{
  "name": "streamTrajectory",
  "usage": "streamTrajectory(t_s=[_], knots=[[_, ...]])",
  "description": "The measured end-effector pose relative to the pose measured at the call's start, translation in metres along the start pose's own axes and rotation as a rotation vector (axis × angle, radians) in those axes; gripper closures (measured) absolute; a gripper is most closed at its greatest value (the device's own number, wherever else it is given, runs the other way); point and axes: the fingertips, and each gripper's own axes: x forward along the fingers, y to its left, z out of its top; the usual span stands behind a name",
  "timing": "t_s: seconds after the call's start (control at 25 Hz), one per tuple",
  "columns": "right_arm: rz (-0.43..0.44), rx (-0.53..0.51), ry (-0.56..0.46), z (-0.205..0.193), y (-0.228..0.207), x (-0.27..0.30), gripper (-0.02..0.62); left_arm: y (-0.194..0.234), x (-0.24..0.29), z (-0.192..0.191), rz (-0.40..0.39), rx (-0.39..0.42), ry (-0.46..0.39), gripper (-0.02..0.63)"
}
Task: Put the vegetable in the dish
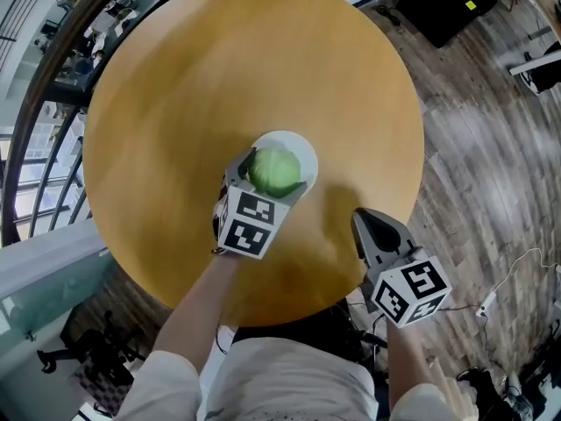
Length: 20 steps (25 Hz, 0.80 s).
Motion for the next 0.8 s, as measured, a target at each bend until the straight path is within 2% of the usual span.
streamTrajectory(t_s=[0.8], knots=[[-0.016,0.039,0.024,-0.016,-0.019,0.0,0.57,0.002,0.031,-0.008,0.01,0.037,0.048,0.121]])
